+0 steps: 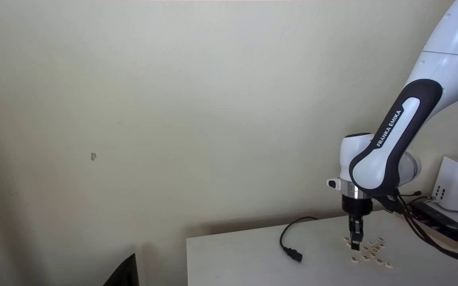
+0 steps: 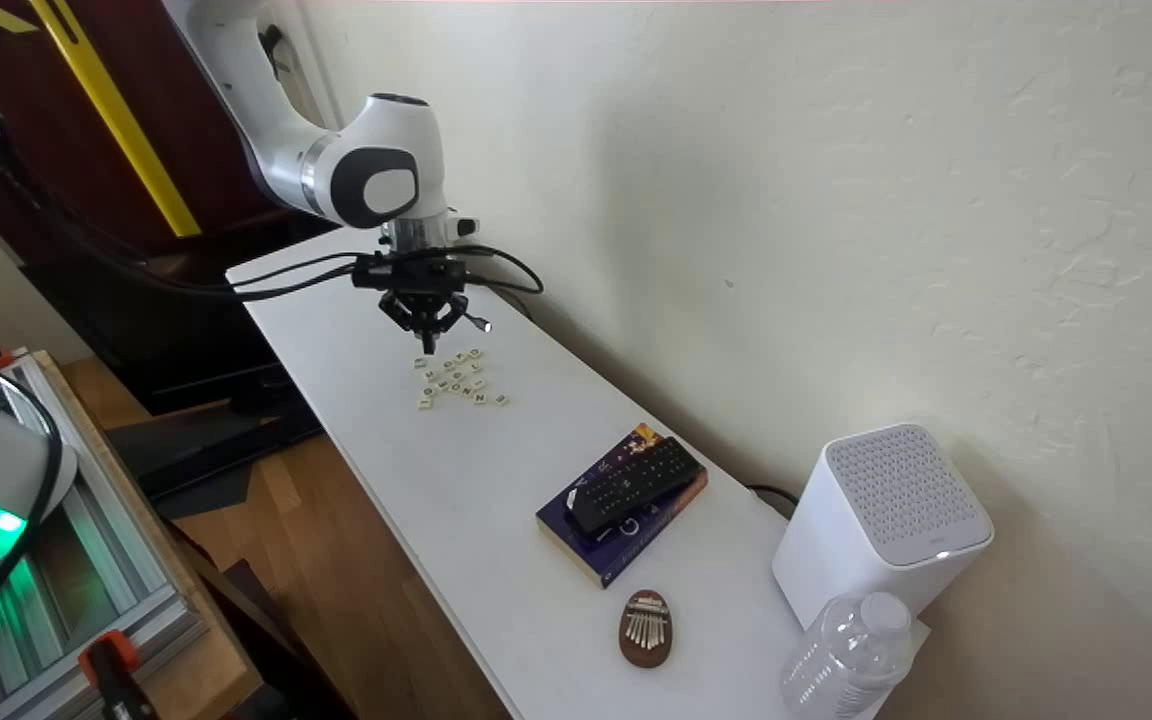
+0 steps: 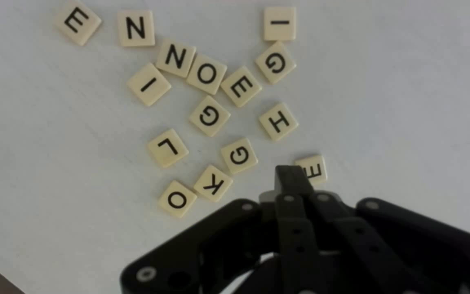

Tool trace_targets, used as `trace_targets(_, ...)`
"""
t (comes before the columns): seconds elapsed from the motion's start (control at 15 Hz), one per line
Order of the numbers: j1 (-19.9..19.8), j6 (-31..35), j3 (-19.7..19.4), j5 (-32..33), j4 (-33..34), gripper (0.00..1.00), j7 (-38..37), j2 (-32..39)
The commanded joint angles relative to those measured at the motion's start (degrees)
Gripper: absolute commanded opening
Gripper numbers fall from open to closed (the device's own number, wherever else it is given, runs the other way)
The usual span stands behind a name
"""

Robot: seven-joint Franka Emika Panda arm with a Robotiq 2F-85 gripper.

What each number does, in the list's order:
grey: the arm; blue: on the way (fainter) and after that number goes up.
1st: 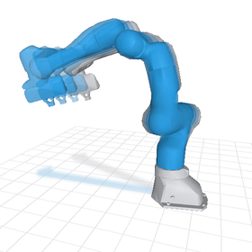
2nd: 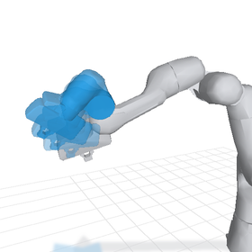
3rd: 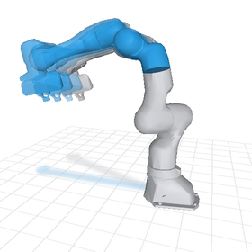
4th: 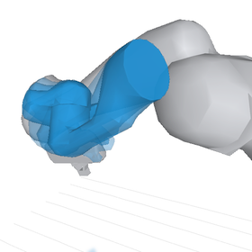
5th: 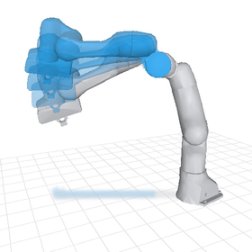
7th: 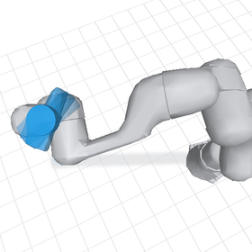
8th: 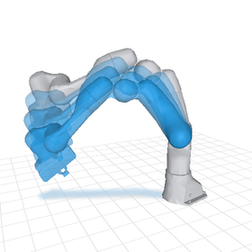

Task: Align 3 letters in a straight line

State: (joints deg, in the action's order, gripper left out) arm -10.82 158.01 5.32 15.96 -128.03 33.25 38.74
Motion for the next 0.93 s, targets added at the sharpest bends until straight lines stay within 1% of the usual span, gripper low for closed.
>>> trace_targets(0.0, -2.6, 1.6, 2.6, -6.6, -1.4, 0.0, -4.0, -0.5)
trace_targets(0.13, -3.4, 3.2, 3.3, -9.4, -1.2, 0.0, -6.3, 0.3)
trace_targets(0.27, -3.3, 6.4, 3.2, -11.3, -1.5, 0.0, -9.1, 0.8)
trace_targets(0.4, -2.9, 8.2, 2.5, -11.9, -1.9, 0.0, -11.7, 0.9)
trace_targets(0.6, -1.2, 8.4, 0.3, -11.2, -1.7, 0.0, -15.4, 1.2)
trace_targets(0.87, -0.9, 8.4, -1.1, -11.3, -2.0, 0.0, -18.0, 1.0)
